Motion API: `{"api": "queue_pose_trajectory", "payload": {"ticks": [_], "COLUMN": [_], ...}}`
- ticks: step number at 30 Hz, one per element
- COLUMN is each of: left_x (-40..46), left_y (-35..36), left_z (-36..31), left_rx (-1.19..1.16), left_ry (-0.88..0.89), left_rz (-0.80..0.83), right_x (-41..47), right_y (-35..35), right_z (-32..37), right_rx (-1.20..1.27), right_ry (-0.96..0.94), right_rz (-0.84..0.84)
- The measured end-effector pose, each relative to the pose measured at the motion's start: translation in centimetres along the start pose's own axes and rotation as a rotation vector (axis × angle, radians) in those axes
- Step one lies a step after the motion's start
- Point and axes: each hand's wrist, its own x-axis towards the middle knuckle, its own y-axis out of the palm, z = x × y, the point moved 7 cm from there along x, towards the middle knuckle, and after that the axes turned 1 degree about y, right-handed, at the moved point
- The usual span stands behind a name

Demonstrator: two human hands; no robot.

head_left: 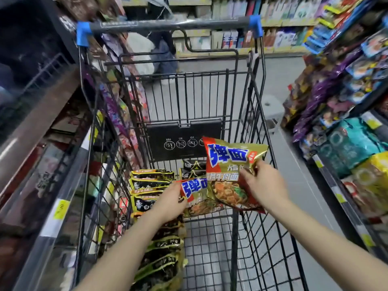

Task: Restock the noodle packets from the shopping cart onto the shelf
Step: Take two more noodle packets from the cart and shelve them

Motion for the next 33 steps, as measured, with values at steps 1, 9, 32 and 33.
{"api": "queue_pose_trajectory", "payload": {"ticks": [1,9,32,33], "left_x": [1.0,6.5,8.6,8.3], "left_y": [0.7,3.7,4.3,4.4], "left_z": [-0.1,1.6,0.5,0.3], "left_rx": [0.033,0.299,0.264,0.157], "left_ry": [-0.001,-0.084,-0.022,-0.035], "left_rz": [-0.020,-0.063,-0.177,-0.163], "right_x": [0.0,-0.8,-0.4,-0.4], "right_y": [-0.8,-3.5,-3.8,-3.7], "right_z": [0.0,0.1,-1.1,-1.2], "right_rx": [0.015,0.096,0.239,0.253], "right_ry": [-0.016,-0.081,-0.101,-0.100], "right_rz": [-0.019,-0.097,-0.188,-0.191]}}
